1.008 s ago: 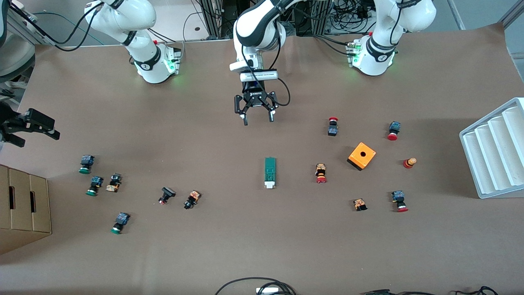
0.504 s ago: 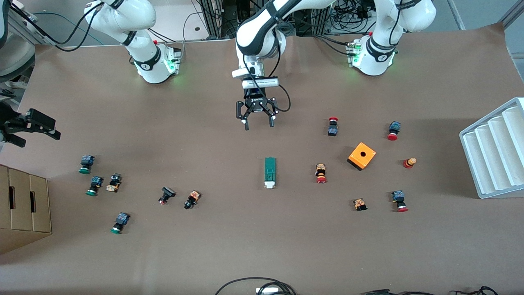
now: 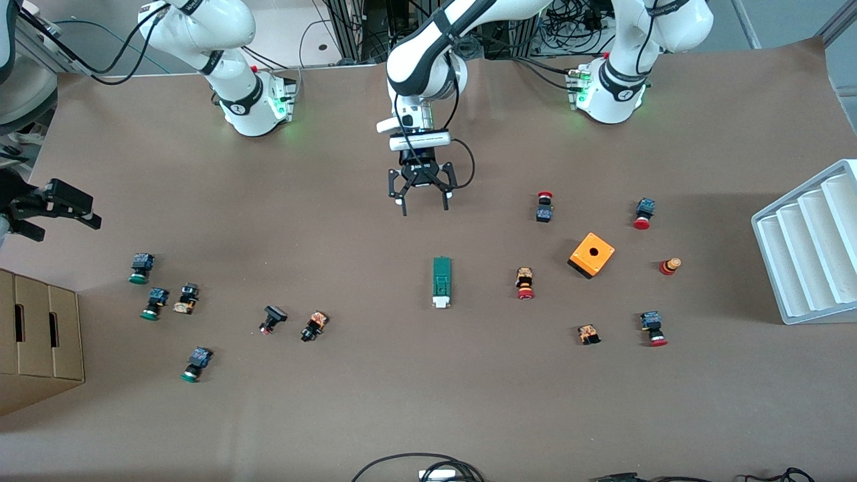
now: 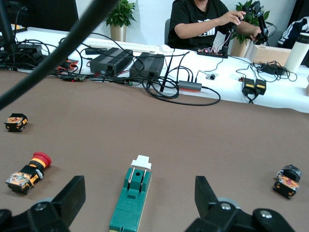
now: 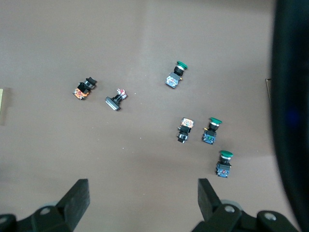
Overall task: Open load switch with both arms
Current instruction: 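Lower the left gripper onto the green switch body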
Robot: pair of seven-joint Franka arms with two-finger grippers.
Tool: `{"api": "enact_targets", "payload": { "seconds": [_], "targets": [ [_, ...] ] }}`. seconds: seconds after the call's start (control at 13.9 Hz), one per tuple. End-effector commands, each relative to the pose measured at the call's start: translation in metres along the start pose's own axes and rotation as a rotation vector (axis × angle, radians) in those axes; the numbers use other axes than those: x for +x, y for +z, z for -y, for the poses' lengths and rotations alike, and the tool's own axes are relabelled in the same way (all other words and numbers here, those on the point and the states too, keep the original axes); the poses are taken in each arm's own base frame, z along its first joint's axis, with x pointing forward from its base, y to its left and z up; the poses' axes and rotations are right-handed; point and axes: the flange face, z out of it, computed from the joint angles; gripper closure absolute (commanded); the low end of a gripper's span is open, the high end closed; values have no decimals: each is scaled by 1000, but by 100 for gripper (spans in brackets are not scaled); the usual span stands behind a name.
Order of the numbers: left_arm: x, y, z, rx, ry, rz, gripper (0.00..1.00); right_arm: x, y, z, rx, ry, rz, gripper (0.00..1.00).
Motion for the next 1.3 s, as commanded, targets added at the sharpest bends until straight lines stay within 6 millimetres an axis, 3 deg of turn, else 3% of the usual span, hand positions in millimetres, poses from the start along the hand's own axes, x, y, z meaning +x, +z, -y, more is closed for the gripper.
{"api": "enact_targets", "payload": {
  "seconds": [0.0,0.43,0.65,1.22],
  "targets": [
    [-9,6,2,-1,37,-12,0,0,1,1,-13,-5,10,0],
    [-24,21,9,28,11,-53,0,1,4,1,-13,-6,16,0],
    [-49,35,15,22,-14,-90,0,2,5,1,-13,-6,18,0],
    [-90,42,22,28,5,-82,0,3,7,2,-13,-9,21,0]
  ]
}}
